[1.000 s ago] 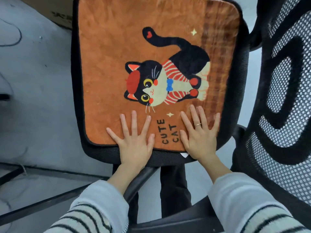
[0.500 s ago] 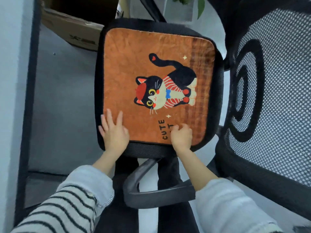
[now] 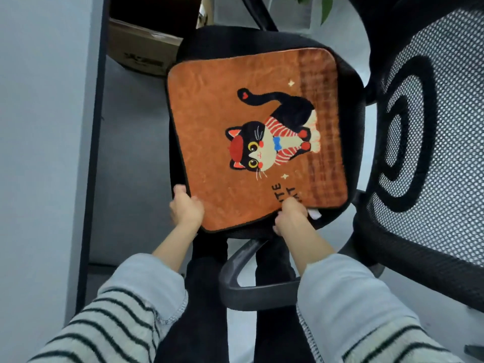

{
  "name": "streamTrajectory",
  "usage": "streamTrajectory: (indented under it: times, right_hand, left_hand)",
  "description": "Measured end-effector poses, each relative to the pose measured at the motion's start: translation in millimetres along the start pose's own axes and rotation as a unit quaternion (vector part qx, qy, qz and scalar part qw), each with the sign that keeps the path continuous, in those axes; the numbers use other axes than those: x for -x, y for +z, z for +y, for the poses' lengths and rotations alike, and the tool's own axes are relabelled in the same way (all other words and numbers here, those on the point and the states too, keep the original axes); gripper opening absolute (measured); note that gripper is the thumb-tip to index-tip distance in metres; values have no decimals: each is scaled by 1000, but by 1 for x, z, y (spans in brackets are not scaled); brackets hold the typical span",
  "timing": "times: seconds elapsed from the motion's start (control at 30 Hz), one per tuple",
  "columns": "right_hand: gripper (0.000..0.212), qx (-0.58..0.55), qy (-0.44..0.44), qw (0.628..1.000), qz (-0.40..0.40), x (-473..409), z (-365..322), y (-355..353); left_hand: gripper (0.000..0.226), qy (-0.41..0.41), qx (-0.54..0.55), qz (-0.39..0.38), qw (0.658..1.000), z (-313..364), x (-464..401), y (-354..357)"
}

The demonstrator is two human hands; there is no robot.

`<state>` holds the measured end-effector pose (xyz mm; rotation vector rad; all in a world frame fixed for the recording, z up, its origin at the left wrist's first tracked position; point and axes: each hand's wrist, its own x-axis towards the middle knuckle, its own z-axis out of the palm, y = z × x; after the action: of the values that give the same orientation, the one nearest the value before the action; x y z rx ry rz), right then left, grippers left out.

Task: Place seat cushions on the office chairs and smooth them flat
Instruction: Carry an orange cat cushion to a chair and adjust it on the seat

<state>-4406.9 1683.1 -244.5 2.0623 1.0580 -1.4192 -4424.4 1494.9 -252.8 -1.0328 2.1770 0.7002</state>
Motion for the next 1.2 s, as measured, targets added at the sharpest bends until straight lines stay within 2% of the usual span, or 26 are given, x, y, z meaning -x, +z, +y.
streamTrajectory:
  times: [0.07,0.13,0.17,0.23,0.3,0.4,0.53,0.73,0.83,0.9,1.0,1.13,1.2]
  right_hand:
    - [35,-13,-62,996,66,10,-11,11]
    - [31,30,-174,980,95,23,-24,19]
    - [29,54,-216,970,93,31,-29,20]
    - [27,57,-281,956,59,43,-35,13]
    - [29,78,-324,942,24,49,-42,2]
    - [35,124,-301,945,3,34,-52,-9]
    - [35,153,-228,960,61,11,-52,-32]
    - [32,207,-293,924,133,-8,-64,-50]
    - [37,217,-327,905,165,-10,-80,-40]
    - [35,213,-339,900,173,-11,-88,-33]
    - [34,218,-352,896,160,-7,-94,-25]
    - [38,251,-388,873,156,5,-103,-24]
    - [35,294,-429,842,145,24,-108,-23]
  left_hand:
    - [20,-38,-13,-51,998,-18,9,4]
    - [4,-86,8,-110,990,-28,20,8]
    - [8,-99,1,-132,986,-30,26,9]
    - [18,-61,-94,-166,980,-29,32,8]
    - [29,21,-234,-139,962,-19,32,-1]
    - [39,107,-305,-82,943,1,14,-13]
    - [35,221,-291,-9,931,35,-12,-22]
    - [41,305,-260,60,914,81,-50,-14]
    - [54,346,-277,82,893,104,-67,-12]
    - [59,349,-291,75,888,115,-81,-15]
    - [58,311,-271,63,909,135,-97,-23]
    - [35,259,-214,91,937,151,-91,-42]
    - [29,240,-197,84,947,142,-70,-47]
